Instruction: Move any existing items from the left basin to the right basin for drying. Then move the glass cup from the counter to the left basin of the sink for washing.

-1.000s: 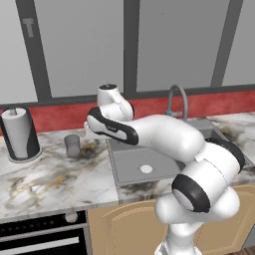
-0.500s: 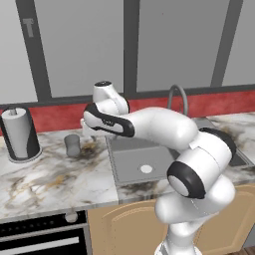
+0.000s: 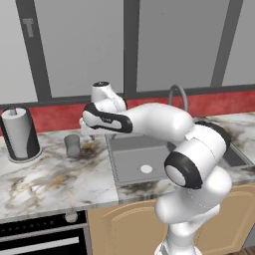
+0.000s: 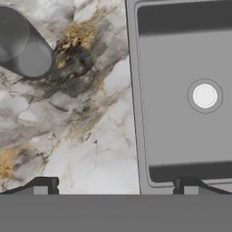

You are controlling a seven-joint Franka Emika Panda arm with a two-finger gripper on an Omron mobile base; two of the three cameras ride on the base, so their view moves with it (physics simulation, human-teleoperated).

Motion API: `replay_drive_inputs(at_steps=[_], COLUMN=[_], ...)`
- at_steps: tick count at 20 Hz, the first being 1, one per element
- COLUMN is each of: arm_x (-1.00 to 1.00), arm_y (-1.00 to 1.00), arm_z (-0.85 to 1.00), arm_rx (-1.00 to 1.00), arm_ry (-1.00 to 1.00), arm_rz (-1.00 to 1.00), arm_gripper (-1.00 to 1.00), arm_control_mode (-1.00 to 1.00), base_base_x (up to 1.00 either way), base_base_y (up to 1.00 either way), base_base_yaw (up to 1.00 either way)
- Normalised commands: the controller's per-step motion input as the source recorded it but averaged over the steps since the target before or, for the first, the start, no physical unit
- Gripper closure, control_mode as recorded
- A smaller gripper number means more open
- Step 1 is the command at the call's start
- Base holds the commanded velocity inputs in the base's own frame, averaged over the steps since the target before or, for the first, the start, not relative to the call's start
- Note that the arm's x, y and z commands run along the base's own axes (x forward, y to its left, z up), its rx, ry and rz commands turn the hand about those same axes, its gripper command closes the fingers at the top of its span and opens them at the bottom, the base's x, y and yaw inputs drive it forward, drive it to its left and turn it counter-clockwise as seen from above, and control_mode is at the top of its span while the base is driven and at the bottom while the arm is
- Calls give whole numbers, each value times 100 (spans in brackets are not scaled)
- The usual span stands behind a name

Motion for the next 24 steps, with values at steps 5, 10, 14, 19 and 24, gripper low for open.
replay_drive_inputs(at_steps=[5, 10, 14, 19, 24], arm_x=[9, 14, 18, 15, 17], arm_y=[11, 20, 22, 16, 10], arm_z=[-7, 0, -5, -10, -8], arm_rx=[0, 0, 0, 0, 0], arm_ry=[0, 0, 0, 0, 0], arm_rz=[0, 0, 0, 0, 0], arm_gripper=[-100, -100, -100, -100, -100], arm_control_mode=[-100, -100, -100, -100, -100], base_base_x=[0, 0, 0, 0, 0], base_base_y=[0, 0, 0, 0, 0], base_base_yaw=[0, 0, 0, 0, 0])
